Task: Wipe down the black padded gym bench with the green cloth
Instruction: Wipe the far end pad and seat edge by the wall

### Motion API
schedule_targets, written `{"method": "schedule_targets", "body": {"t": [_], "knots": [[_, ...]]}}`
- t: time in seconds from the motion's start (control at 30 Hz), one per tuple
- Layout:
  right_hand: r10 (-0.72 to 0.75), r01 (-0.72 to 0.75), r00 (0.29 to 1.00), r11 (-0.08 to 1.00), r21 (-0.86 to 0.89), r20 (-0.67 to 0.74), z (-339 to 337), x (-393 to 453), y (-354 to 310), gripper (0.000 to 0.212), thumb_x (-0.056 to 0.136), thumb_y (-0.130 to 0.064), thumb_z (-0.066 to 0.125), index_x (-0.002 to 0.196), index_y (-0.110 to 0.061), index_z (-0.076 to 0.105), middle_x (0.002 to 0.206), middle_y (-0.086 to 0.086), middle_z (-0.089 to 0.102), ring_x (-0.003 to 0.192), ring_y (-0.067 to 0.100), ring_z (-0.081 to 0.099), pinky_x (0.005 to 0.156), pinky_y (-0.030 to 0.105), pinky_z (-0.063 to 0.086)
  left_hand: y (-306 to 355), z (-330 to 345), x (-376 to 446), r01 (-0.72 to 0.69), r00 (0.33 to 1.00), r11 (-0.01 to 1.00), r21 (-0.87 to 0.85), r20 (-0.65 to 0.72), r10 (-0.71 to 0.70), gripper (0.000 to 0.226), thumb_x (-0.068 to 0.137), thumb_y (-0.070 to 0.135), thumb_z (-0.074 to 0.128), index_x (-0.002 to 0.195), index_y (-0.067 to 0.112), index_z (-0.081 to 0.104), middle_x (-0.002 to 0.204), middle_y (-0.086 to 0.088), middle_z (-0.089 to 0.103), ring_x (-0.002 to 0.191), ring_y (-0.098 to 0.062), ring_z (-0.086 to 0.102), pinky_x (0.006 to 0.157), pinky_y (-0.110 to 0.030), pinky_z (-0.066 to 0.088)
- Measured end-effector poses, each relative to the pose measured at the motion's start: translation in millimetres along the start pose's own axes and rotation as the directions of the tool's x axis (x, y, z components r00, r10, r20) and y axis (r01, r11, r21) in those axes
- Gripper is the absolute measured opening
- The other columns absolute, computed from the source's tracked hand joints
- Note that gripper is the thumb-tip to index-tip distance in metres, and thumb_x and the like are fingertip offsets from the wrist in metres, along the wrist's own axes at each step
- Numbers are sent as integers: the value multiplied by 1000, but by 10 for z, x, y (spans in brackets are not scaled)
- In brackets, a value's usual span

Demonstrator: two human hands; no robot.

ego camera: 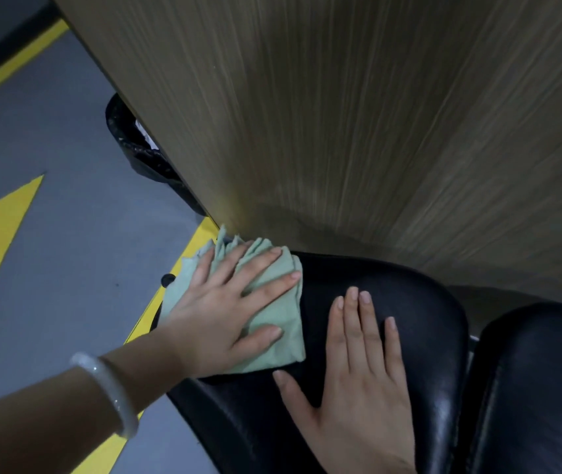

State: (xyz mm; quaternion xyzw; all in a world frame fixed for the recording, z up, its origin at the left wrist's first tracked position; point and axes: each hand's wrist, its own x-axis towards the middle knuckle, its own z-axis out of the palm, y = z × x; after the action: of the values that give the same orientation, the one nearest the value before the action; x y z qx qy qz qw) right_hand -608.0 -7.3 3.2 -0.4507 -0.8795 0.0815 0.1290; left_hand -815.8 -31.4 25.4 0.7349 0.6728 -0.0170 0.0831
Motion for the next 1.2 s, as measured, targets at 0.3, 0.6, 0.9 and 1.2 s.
{"method": "schedule_targets", "body": {"t": [0.3,0.6,0.9,1.2], "knots": [[76,-75,995,997,-29,65,-54,21,-74,89,93,-67,19,142,5,36,152,17,33,144,27,25,114,50,19,326,-66,276,243,970,969,-39,10,-243,61,89,65,13,147,47,20,154,8,29,139,-26,20,112,-60,5],[78,-81,993,997,21,93,-91,32,-42,80,98,-61,11,144,2,31,153,14,30,145,22,21,115,45,14,528,50,3,301,951,950,-85,-51,-306,61,92,63,9,150,42,15,160,9,12,146,-25,1,114,-59,2],[-47,-30,994,764,645,101,-366,187,125,56,96,-56,15,145,-29,16,150,-26,14,141,-11,5,114,13,4,1129,152,50,609,726,729,-314,-149,-671,63,93,57,-9,152,34,-2,159,11,-2,146,-15,-8,113,-50,-7],[-454,362,829,881,306,327,-228,775,-91,54,101,-39,8,153,-26,8,161,-8,7,146,4,-1,115,20,-7,1176,46,-167,300,296,331,-894,-243,-924,44,98,7,37,139,21,45,155,10,27,132,15,18,107,-4,6]]}}
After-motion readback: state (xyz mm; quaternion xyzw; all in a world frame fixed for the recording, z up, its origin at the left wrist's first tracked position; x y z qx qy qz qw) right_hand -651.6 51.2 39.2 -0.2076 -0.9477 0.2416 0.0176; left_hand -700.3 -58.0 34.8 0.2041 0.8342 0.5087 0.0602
